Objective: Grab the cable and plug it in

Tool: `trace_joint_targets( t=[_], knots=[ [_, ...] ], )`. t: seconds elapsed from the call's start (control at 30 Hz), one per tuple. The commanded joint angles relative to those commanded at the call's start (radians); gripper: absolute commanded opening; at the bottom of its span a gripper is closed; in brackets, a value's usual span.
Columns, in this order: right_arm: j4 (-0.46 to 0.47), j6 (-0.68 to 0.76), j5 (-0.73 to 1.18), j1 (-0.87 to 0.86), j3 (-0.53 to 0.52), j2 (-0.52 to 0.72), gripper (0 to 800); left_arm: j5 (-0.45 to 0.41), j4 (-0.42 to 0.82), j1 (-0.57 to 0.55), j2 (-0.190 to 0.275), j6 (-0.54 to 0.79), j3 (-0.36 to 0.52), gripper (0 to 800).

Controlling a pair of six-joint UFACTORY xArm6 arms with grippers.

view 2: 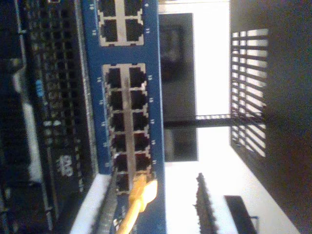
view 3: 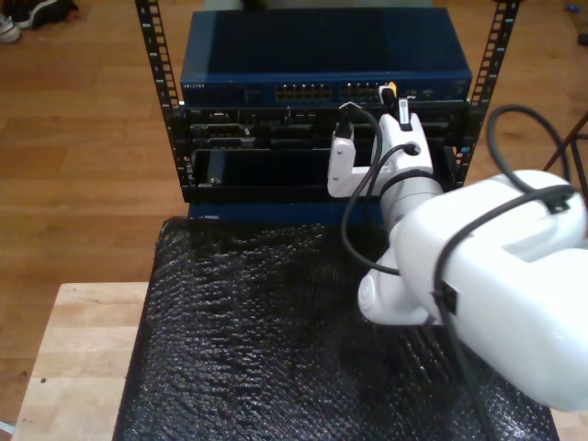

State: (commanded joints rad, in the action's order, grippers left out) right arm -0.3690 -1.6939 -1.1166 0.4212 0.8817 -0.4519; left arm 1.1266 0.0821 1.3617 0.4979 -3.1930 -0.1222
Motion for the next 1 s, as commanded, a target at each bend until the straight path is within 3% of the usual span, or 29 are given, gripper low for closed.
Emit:
trace_joint_targets(
  t=[0.13, 0.47, 0.57, 0.73, 1.0],
  knots=[
    [0.000, 0.000, 0.150, -0.005, -0.071, 0.126, 517, 0.000, 0.000, 0.000, 0.000, 0.000, 0.000, 800],
    [0.009, -0.003, 0.466, -0.115, -0.121, 0.359, 600, 0.000, 0.000, 0.000, 0.000, 0.000, 0.000, 800],
    [0.071, -0.005, 0.572, -0.153, -0.137, 0.413, 612, 0.000, 0.000, 0.000, 0.000, 0.000, 0.000, 800],
    [0.206, -0.005, 0.798, -0.269, -0.147, 0.519, 702, 0.002, 0.000, 0.000, 0.000, 0.000, 0.000, 800],
    [0.324, -0.057, 1.105, -0.433, -0.173, 0.669, 728, 0.000, 0.000, 0.000, 0.000, 0.000, 0.000, 800]
  ],
)
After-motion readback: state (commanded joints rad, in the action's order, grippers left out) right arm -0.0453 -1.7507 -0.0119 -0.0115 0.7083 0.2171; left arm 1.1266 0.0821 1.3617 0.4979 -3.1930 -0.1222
